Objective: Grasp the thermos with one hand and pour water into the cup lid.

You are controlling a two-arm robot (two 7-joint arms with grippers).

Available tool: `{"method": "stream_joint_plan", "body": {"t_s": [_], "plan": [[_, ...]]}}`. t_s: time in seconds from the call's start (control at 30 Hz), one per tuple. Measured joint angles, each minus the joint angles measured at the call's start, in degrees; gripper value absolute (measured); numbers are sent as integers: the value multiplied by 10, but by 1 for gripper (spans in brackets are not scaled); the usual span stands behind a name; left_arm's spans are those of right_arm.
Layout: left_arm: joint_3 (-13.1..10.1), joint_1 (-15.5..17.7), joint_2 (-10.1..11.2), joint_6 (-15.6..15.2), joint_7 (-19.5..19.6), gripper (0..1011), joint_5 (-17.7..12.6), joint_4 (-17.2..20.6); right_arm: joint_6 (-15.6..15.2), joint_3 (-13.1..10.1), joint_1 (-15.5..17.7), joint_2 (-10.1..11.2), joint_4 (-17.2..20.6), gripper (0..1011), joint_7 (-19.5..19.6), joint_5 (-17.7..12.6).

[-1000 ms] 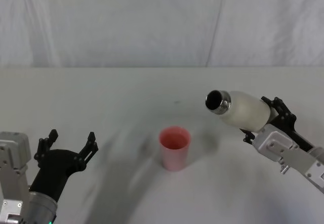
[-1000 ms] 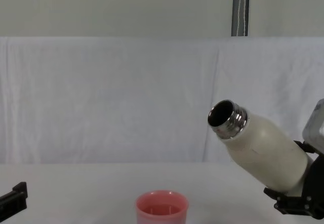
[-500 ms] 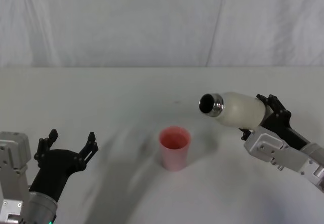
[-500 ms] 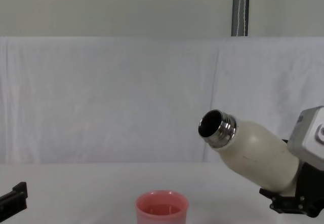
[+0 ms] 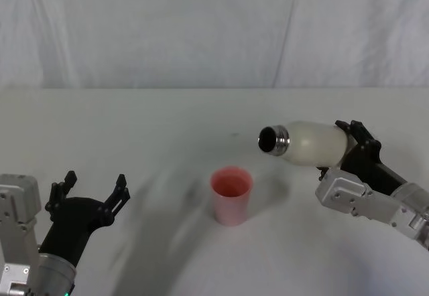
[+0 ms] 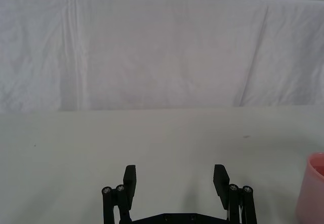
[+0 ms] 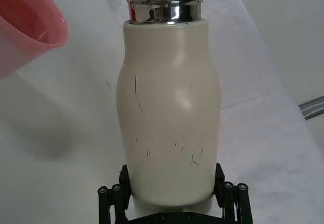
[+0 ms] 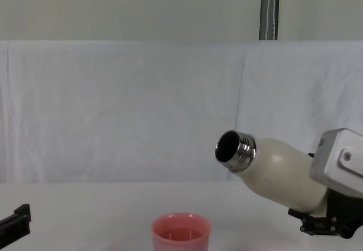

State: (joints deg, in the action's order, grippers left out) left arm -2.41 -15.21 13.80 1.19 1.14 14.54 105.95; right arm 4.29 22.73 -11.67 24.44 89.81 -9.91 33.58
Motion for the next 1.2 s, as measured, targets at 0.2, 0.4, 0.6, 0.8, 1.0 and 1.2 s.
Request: {"method": "stream_joint_plan", "body": {"t_s": [0.2, 0.4, 0.6, 0.8, 1.0, 1.2], "plan": [[0, 0, 0, 0, 0, 1001, 0, 0, -5, 8, -8, 4, -2, 959, 1, 16], [0, 0, 0, 0, 0, 1001, 0, 0, -4, 23, -18, 11, -7, 959, 3, 42], [0, 0, 0, 0, 0, 1001, 0, 0, 1, 33, -29, 13, -13, 959, 3, 52], [0, 0, 0, 0, 0, 1001, 0, 0, 4, 40, -36, 12, -20, 959, 7, 58], [0, 0, 0, 0, 0, 1001, 0, 0, 6, 47, -42, 10, -26, 959, 15, 66], [0, 0, 0, 0, 0, 1001, 0, 0, 7, 55, -49, 7, -33, 959, 24, 79]]}}
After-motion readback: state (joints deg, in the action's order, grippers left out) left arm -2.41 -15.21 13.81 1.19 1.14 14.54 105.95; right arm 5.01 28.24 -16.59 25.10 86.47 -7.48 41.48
